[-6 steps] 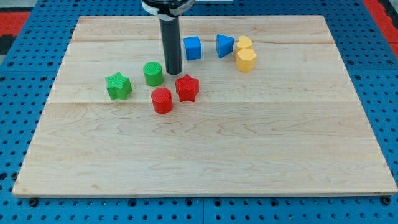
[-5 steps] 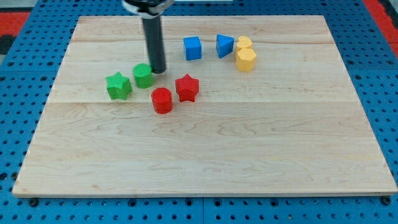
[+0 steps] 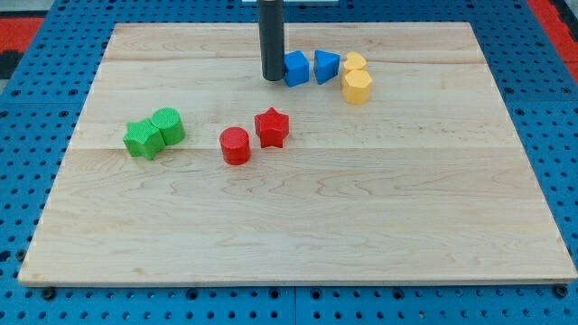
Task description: Push the blue cube to the blue triangle
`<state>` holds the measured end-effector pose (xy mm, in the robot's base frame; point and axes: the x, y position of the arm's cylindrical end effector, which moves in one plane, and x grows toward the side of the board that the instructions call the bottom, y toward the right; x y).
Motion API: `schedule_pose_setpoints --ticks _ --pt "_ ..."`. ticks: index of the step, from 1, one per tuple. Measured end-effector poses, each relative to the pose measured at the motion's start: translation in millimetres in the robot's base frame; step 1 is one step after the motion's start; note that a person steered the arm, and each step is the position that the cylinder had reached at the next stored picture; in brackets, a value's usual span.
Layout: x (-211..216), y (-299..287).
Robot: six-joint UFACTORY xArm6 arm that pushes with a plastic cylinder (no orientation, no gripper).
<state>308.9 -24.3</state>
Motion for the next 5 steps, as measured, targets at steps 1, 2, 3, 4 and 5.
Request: schedule_pose_setpoints --ticks 1,2,3,4,5 --pt "4.1 1.6" --pt "4.1 12.3" --pt "8.7 12.5" --pt "11.6 34.5" --pt "5.8 82.3"
